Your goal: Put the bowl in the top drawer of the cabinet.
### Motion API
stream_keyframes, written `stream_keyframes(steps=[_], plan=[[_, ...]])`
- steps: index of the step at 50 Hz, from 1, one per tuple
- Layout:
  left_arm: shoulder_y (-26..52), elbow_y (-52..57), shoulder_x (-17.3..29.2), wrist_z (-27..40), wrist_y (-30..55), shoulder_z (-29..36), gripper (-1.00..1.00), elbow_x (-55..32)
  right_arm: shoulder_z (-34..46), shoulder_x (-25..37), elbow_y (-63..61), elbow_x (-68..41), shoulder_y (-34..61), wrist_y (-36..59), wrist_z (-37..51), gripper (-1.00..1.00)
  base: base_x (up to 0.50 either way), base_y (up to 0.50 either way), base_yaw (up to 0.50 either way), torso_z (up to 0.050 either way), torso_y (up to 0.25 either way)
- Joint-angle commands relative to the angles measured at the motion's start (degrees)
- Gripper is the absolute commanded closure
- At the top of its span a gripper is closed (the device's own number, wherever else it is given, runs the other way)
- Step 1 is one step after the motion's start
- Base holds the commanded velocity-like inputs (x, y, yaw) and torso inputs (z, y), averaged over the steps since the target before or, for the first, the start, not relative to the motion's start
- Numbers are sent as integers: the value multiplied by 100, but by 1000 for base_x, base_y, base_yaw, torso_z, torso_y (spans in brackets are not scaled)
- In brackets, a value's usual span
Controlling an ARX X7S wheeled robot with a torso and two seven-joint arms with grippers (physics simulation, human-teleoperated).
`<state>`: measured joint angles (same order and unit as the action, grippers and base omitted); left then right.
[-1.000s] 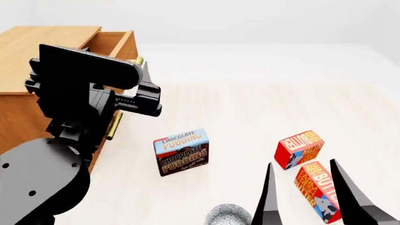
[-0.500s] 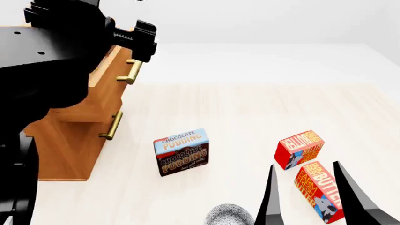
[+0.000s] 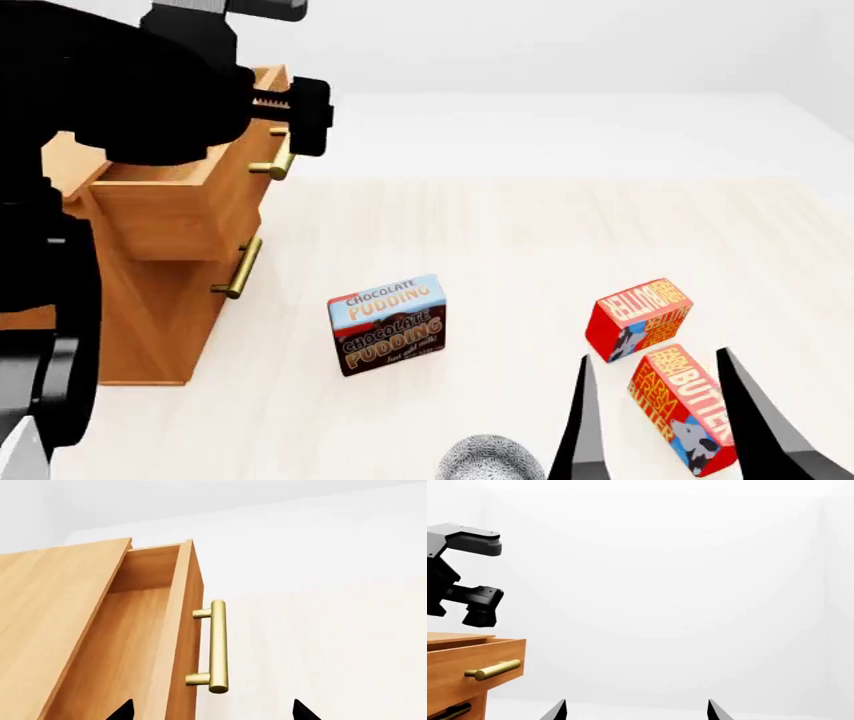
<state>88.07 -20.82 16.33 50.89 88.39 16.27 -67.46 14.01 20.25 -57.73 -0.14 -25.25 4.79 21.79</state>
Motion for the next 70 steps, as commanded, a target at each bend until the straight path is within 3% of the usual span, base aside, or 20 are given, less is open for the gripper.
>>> stream_keyframes(steps=[1,23,41,70], plan=[[173,-649,79,303,-89,308,-100,-474,14,30,18,5,-29,-47,37,-100,0,0,0,0,0],[113,-812,275,68,-133,1087,-100,-471,60,78,6,54,-47,0,108,-100,0,0,0,0,0],[37,-1085,440,-7,-607,1171,-100,-372,77,117,-22,55,-26,65,151,-100,0,0,0,0,0],[-415,-1313,319,-513,-819,1370,-100,-521,117,151,95,139,-62,-68,259,-100,0,0,0,0,0]])
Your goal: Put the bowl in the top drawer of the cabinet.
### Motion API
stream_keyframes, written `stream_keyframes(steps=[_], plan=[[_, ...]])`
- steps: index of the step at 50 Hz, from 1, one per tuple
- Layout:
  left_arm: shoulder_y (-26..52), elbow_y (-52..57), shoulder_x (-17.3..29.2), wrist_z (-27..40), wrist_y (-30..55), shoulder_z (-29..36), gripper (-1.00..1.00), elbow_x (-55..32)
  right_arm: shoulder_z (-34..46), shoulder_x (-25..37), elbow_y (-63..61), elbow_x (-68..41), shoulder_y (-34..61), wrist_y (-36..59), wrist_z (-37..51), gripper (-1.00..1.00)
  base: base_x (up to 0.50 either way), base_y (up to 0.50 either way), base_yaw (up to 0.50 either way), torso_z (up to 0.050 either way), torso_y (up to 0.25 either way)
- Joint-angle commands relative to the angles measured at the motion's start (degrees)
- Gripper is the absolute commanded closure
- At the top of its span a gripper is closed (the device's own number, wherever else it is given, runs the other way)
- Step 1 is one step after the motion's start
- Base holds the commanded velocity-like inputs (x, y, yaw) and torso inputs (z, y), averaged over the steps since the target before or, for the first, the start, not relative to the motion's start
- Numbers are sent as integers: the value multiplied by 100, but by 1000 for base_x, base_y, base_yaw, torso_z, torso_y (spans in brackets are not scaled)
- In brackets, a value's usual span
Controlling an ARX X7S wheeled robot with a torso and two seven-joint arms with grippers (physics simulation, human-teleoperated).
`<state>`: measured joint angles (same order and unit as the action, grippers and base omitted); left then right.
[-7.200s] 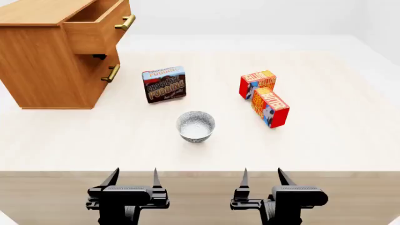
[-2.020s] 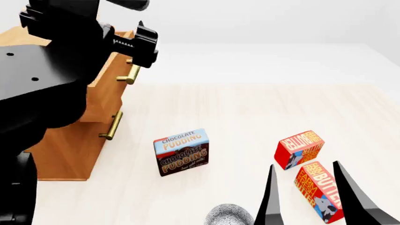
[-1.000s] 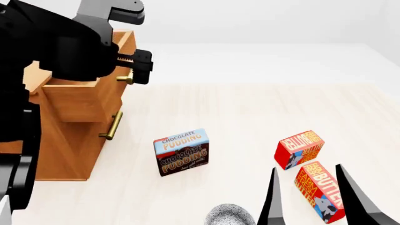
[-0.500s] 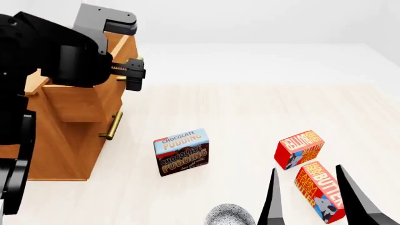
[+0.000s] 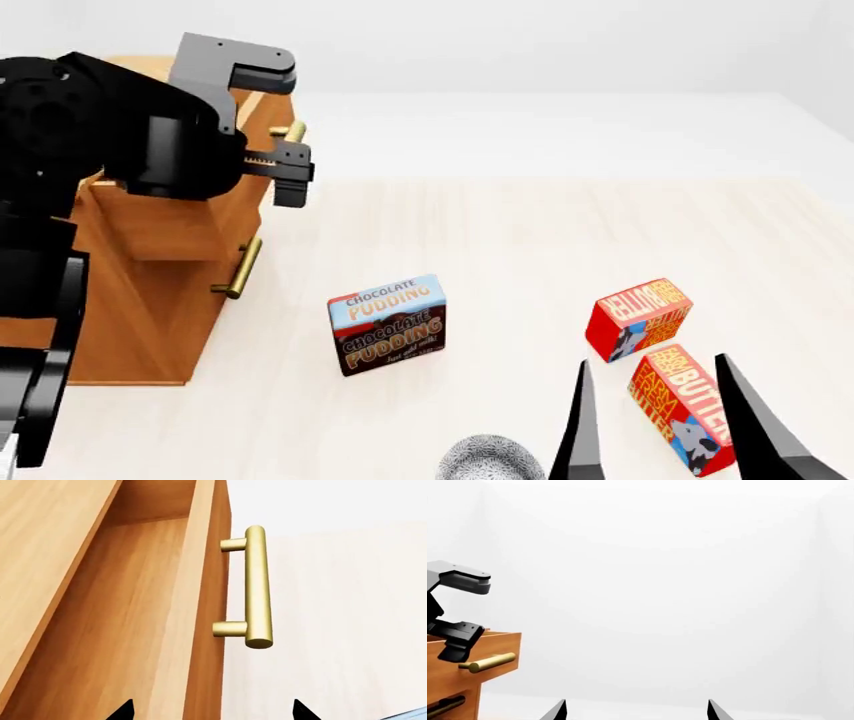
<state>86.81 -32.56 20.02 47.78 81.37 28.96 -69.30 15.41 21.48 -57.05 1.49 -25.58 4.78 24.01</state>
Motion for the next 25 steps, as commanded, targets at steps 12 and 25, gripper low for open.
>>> stream_keyframes(steps=[12,25], plan=[[-445,-206,-126,-262,-249,125,-100,-387,-48,58,59,-67,-49,-128,75,-100,1,0,0,0,0],[-550,-63,-449,566,118,-620,-100,-1487,22,61,16,-3,-46,-88,101,-100,0,0,-1,0,0]])
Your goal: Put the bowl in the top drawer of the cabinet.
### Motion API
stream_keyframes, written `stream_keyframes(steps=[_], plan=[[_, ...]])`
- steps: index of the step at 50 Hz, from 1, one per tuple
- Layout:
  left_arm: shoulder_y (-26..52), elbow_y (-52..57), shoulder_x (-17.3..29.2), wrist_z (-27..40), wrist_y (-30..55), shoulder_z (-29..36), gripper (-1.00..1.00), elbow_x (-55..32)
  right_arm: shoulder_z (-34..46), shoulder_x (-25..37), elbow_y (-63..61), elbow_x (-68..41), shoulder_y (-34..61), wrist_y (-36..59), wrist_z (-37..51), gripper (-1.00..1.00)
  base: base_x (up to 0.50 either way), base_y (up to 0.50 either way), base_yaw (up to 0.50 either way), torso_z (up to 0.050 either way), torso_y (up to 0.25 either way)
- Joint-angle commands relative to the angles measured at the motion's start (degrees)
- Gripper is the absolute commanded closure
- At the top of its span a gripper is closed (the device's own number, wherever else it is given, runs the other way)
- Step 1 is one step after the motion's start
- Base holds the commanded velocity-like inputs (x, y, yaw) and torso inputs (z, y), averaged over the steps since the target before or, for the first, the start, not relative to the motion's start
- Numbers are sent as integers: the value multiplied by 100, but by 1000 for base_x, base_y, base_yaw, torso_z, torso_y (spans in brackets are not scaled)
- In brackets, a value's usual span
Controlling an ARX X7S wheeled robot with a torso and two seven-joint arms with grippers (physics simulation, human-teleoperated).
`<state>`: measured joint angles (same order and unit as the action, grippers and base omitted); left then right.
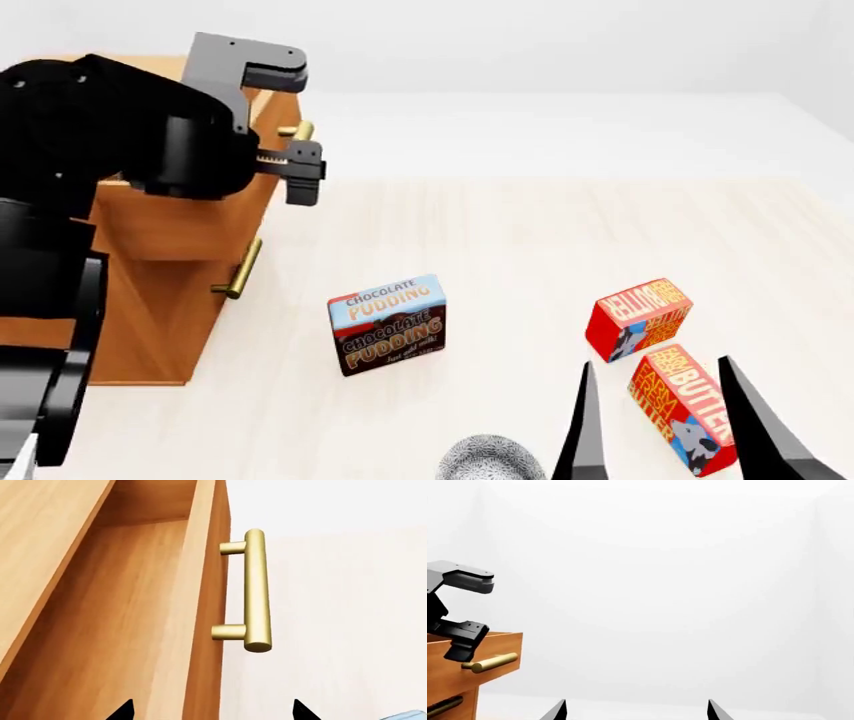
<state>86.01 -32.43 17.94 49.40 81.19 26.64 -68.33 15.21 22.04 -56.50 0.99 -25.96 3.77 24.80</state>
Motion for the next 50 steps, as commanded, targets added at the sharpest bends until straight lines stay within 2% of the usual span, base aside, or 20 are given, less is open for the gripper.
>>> stream_keyframes(steps=[1,15,30,50], plan=[[-476,-70,-275,522,171,-440,-100,-1683,56,3,-50,61,-7,24,22,-100,0,0,0,0,0],[-566,88,-655,1427,291,-804,-100,-2773,178,4,-172,198,-17,125,27,-100,-6,0,0,0,0],[-529,246,-1053,2115,289,-580,-100,-3379,154,47,-166,146,-40,61,45,-100,-6,0,0,0,0],[-429,794,-1585,3153,-162,-370,-100,-4838,-102,238,-112,-39,-417,-454,181,-100,-9,-1,0,0,0]])
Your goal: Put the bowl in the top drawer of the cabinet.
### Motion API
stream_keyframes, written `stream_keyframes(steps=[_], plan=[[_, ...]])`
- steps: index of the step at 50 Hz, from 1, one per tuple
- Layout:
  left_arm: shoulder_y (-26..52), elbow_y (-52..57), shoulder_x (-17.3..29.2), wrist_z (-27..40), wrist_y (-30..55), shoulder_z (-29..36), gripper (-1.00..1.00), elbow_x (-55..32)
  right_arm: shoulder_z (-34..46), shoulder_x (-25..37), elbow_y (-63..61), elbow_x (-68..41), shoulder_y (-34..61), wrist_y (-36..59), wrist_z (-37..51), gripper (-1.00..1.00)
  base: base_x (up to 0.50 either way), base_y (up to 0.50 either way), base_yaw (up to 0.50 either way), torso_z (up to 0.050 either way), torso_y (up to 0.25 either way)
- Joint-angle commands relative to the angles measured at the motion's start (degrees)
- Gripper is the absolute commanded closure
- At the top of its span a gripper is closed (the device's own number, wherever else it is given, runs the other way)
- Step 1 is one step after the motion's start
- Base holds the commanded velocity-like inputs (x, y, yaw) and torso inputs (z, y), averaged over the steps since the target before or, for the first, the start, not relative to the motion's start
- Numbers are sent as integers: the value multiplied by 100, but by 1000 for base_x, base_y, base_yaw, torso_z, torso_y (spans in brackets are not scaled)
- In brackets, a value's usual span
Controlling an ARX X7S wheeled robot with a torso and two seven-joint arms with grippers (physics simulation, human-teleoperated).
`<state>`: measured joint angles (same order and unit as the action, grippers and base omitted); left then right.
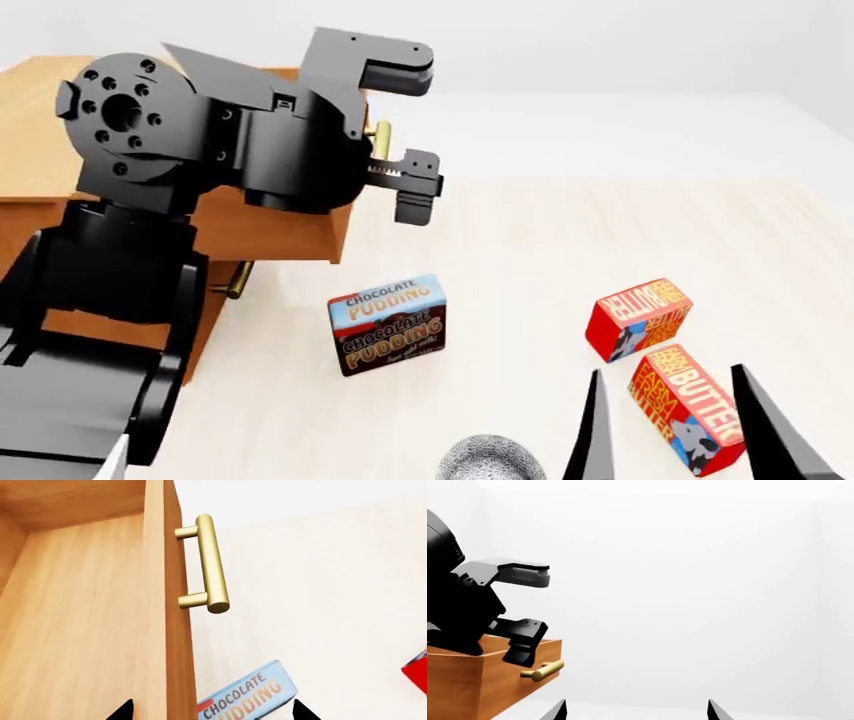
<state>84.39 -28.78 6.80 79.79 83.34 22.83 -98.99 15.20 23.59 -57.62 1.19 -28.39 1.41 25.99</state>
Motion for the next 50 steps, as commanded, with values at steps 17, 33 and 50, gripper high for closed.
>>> stream_keyframes(steps=[17,33,50], plan=[[20,1580,-275,-375,-864,-9,-100,-1109,-77,105,10,-44,-192,-249,106,-100,-6,-4,-6,0,1],[188,3727,175,-901,-1132,8,-100,474,-97,159,44,-92,-207,-332,138,-100,0,0,0,0,0],[-1444,6375,887,369,-1109,465,-100,-1260,-261,274,-198,-175,-288,-215,215,-100,0,0,0,0,0]])
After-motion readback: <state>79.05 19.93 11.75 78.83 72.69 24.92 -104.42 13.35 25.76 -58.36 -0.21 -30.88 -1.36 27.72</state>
